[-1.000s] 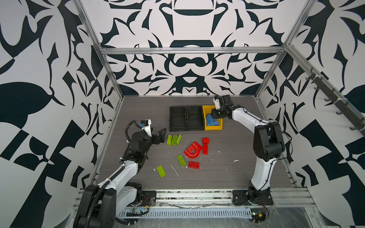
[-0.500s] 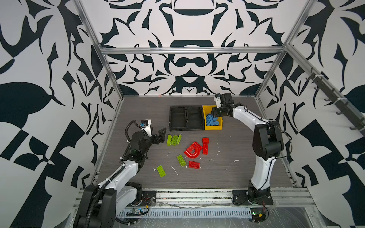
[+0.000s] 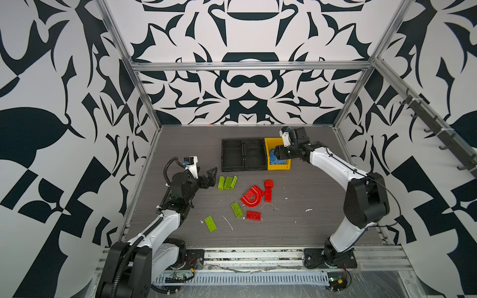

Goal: Sort the legos into containers by color
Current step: Place the lego in the container, then pick up the lego from the center of the table.

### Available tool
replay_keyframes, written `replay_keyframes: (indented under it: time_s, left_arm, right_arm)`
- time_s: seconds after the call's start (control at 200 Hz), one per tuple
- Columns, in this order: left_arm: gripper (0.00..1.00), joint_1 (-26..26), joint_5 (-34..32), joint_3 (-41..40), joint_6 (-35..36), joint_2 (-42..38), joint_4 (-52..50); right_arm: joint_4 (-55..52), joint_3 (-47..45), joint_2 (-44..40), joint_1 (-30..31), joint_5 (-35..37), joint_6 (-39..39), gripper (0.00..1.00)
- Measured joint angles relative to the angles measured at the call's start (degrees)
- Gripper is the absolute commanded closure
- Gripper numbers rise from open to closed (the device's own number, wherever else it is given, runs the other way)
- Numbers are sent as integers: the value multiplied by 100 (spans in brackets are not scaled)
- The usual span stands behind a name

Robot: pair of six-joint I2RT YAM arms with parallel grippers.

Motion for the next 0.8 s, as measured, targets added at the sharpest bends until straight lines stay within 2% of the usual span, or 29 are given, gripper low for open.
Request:
replay_keyframes:
  time_s: [0.22, 0.415, 0.8]
  left_arm:
    - [1, 0, 35, 0, -52, 0, 4]
    - [0, 0, 28, -2, -87, 7, 7]
    - [1, 0, -55, -79, -107, -63, 42]
  right_arm:
    - [192, -1370, -903, 953, 444, 415, 41]
    - [177, -1779, -1040, 1578, 737, 629, 41]
    - [306, -1886, -822, 1670, 1248, 892, 39]
